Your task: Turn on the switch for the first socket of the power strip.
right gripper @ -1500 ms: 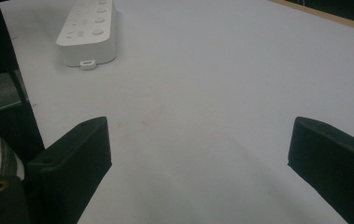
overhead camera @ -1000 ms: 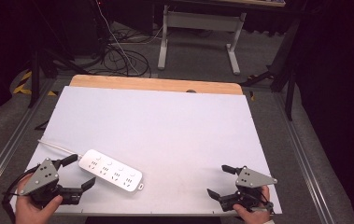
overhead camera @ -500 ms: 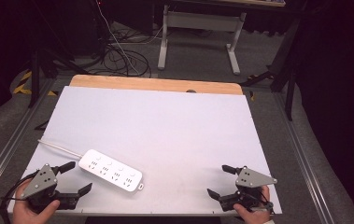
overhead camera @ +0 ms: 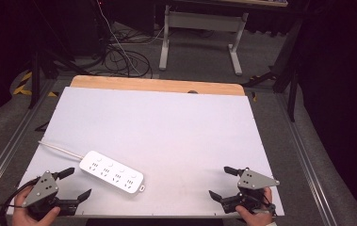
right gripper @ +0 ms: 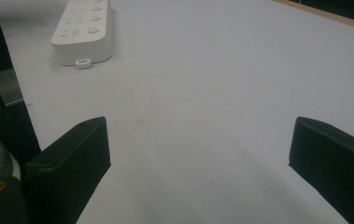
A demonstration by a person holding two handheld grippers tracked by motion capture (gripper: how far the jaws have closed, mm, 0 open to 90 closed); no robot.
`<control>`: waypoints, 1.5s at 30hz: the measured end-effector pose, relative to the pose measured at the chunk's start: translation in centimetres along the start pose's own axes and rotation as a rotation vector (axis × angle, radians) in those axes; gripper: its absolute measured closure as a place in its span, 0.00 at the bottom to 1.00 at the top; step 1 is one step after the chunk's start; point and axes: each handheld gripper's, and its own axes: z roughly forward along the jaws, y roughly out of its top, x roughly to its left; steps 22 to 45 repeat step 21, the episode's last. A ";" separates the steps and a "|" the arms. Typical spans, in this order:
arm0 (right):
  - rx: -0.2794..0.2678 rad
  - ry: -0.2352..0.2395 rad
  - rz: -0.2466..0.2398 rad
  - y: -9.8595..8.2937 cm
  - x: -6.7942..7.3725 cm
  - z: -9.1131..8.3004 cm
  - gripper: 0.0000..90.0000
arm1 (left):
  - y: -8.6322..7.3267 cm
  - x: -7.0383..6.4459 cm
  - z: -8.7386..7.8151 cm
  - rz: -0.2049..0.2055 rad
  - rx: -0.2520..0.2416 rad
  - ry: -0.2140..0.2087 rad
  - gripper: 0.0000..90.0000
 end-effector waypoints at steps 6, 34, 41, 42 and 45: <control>0.003 0.001 0.000 0.0 0.0 0.1 0.07 | 0.2 -0.2 0.0 -0.043 -0.041 -0.004 0.13; 0.005 0.001 -0.002 0.1 0.0 0.2 0.07 | 0.0 -0.1 -0.6 -0.051 -0.060 0.030 0.13; 0.005 0.001 -0.002 0.1 0.0 0.2 0.07 | 0.0 -0.1 -0.6 -0.051 -0.060 0.030 0.13; 0.005 0.001 -0.002 0.1 0.0 0.2 0.07 | 0.0 -0.1 -0.6 -0.051 -0.060 0.030 0.13; 0.005 0.001 -0.002 0.1 0.0 0.2 0.07 | 0.0 -0.1 -0.6 -0.051 -0.060 0.030 0.13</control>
